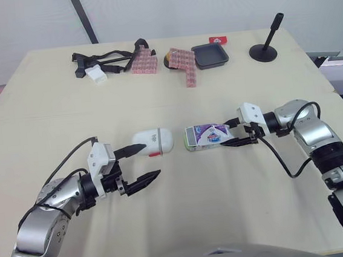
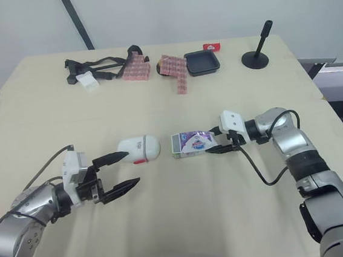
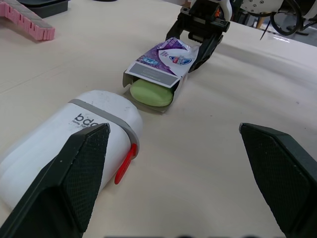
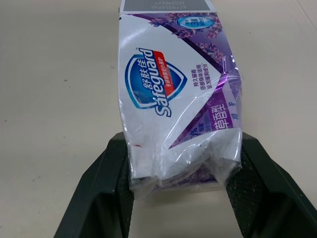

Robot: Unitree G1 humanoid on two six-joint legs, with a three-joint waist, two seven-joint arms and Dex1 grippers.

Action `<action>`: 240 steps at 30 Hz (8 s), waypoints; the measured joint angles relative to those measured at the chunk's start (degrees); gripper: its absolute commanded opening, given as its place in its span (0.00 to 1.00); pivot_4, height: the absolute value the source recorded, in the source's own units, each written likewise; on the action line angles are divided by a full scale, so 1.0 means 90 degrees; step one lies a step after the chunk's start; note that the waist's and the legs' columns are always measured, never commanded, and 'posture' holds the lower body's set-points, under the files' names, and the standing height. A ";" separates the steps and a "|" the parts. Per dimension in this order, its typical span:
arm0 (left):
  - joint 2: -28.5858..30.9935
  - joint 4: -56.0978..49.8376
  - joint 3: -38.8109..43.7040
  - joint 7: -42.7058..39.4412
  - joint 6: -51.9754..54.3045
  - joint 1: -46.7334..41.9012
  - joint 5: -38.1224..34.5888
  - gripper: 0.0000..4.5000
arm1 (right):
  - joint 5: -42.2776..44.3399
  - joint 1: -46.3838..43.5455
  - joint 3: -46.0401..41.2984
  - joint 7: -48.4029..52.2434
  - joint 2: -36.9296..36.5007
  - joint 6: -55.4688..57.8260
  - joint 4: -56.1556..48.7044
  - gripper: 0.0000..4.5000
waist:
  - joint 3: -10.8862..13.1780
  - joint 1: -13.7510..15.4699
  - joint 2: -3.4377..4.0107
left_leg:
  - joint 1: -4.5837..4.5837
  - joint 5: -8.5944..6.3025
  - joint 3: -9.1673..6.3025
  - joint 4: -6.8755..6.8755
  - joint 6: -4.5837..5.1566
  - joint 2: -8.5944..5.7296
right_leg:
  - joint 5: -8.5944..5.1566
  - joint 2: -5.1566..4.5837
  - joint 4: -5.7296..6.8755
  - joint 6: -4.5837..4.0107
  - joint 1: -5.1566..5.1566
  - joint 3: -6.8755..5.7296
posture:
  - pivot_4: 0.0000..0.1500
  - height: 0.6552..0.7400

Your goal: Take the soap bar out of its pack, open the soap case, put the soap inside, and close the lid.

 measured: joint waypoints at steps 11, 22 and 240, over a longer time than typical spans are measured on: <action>0.0000 0.0000 -0.0052 0.0000 0.0000 -0.0014 0.0005 1.00 | 0.0050 0.0048 -0.0056 -0.0088 -0.0111 0.0099 -0.0149 0.32 | -0.0001 -0.0008 0.0000 | 0.0002 0.0000 0.0000 0.0002 0.0000 0.0001 | 0.0000 0.0000 0.0002 0.0000 0.0001 0.0000 | 1.00 1.00; 0.0000 0.0000 -0.0116 0.0002 -0.0001 -0.0044 0.0009 1.00 | 0.0093 0.0307 -0.0212 -0.0120 -0.0335 0.0178 -0.0434 0.32 | 0.0000 0.0007 0.0000 | 0.0000 0.0000 0.0000 0.0002 0.0000 0.0000 | 0.0000 -0.0001 0.0001 0.0000 0.0001 0.0000 | 1.00 1.00; 0.0081 0.4790 -0.1458 -0.2284 -0.3129 -0.3802 0.2389 1.00 | 0.1979 0.5437 -0.2540 -0.1247 -0.0383 0.0043 -0.4075 0.98 | -0.0057 -0.0024 0.0057 | 0.0089 0.0048 -0.0003 -0.0153 0.0026 -0.0011 | -0.0011 -0.0052 -0.0082 -0.0017 0.0081 -0.0062 | 1.00 1.00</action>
